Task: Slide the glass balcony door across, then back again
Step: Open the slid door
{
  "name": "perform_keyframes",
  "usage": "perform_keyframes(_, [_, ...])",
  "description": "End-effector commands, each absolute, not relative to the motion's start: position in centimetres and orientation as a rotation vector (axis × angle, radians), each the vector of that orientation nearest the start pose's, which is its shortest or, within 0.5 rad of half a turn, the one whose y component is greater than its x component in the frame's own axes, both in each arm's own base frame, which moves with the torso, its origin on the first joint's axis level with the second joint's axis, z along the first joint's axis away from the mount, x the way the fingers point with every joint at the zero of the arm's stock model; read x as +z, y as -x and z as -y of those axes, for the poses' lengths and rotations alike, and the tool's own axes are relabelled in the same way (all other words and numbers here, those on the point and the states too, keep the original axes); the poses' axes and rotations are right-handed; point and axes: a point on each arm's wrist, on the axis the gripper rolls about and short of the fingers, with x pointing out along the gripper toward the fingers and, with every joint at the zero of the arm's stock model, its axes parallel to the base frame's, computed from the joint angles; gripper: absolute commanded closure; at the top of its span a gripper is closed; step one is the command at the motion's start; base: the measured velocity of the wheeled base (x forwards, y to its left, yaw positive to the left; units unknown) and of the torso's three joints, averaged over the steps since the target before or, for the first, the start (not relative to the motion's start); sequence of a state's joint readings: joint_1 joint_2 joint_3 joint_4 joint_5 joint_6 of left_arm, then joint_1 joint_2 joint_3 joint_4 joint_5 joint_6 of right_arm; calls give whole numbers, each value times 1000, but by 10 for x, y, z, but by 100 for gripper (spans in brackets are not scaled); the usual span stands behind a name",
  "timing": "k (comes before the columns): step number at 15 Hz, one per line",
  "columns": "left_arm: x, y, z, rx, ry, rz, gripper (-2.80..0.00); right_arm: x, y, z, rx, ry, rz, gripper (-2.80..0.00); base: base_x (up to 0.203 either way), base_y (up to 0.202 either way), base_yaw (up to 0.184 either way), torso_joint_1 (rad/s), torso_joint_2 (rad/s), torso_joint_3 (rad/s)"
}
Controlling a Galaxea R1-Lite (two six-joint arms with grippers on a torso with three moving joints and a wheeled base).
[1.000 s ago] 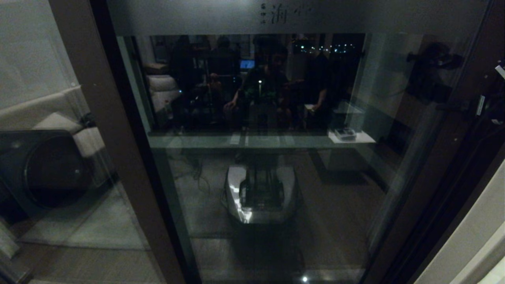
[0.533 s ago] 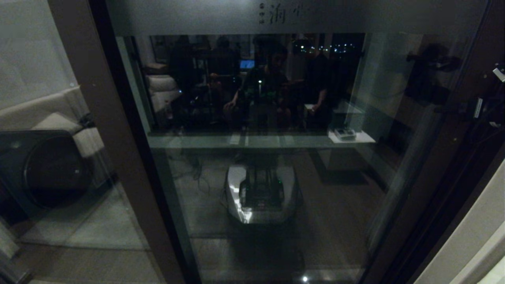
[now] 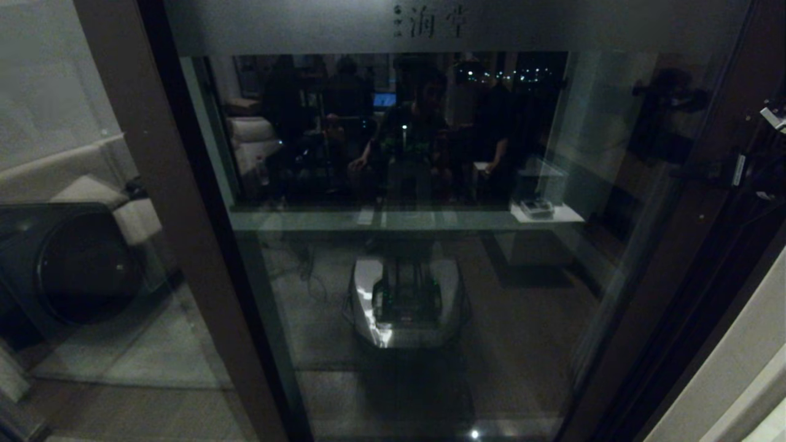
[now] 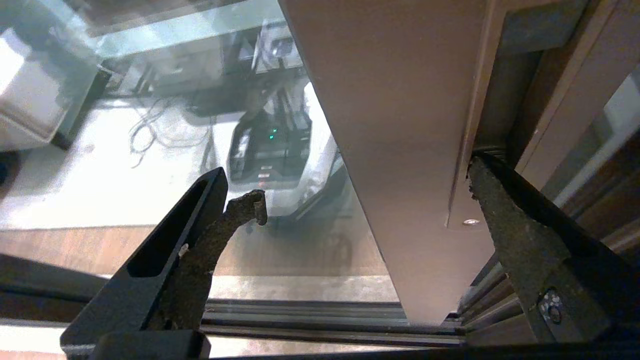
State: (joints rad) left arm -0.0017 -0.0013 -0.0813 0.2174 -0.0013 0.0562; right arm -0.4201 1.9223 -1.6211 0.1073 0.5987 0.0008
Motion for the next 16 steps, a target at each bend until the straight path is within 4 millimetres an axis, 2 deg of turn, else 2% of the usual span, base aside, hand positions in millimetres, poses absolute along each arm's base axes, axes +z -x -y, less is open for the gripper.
perform_keyframes(1, [75, 30, 0, -7, -57, -138, 0, 263, -354, 144, 179, -198, -355, -280, 0, 0, 0, 0, 0, 0])
perform_keyframes(8, [75, 30, 0, -7, -57, -137, 0, 264, -352, 143, 175, -197, -355, -280, 0, 0, 0, 0, 0, 0])
perform_keyframes(12, [75, 30, 0, -7, -57, -138, 0, 263, -340, 143, 158, -203, -360, -280, 0, 0, 0, 0, 0, 0])
perform_keyframes(16, [75, 30, 0, -7, -57, -136, 0, 272, -324, 147, 122, -215, -288, -280, 0, 0, 0, 0, 0, 0])
